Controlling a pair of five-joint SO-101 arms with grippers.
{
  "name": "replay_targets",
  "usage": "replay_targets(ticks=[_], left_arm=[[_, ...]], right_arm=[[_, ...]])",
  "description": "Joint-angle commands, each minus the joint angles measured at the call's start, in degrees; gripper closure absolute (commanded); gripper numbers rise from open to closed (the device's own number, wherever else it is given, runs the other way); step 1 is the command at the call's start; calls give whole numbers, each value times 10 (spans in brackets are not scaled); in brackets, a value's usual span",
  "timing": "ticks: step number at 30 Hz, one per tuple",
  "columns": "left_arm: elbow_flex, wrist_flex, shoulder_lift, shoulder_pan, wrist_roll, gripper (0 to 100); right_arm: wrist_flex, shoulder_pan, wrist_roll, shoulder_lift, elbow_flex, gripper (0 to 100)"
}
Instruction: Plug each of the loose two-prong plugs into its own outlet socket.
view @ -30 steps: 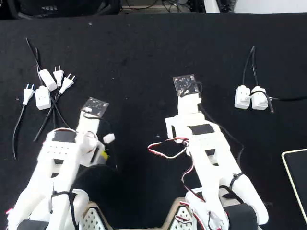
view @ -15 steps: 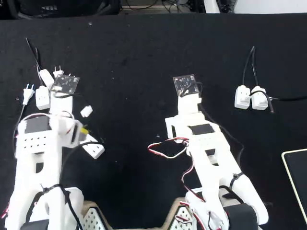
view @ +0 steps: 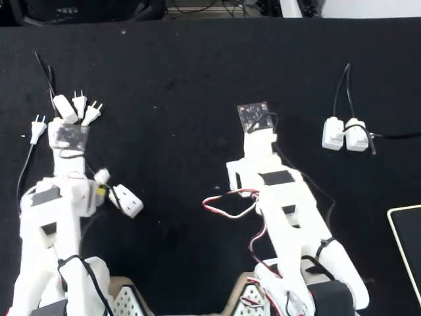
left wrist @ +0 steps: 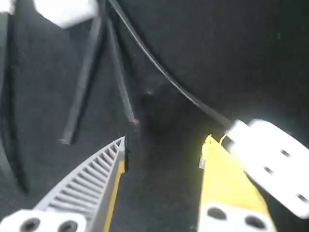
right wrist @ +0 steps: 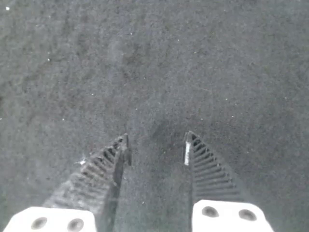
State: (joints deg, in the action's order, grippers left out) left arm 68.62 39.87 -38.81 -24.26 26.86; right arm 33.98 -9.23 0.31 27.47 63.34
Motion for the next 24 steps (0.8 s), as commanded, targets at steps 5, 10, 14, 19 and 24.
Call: replay_targets(ticks=[5, 10, 14, 19, 24], left_arm=[[-11, 86, -5, 125, -94, 751], [-74, 177, -5, 182, -137, 751], [-109, 200, -5, 214, -173, 749], [-171, 262, -4, 223, -180, 748], [-182, 317, -4, 240, -127, 747]], right_arm=[[-11, 7, -4, 22, -33, 826], [-11, 7, -4, 22, -33, 826], [-11, 7, -4, 22, -33, 826], [-11, 7, -4, 22, -33, 826], [-11, 9, -4, 22, -34, 826]])
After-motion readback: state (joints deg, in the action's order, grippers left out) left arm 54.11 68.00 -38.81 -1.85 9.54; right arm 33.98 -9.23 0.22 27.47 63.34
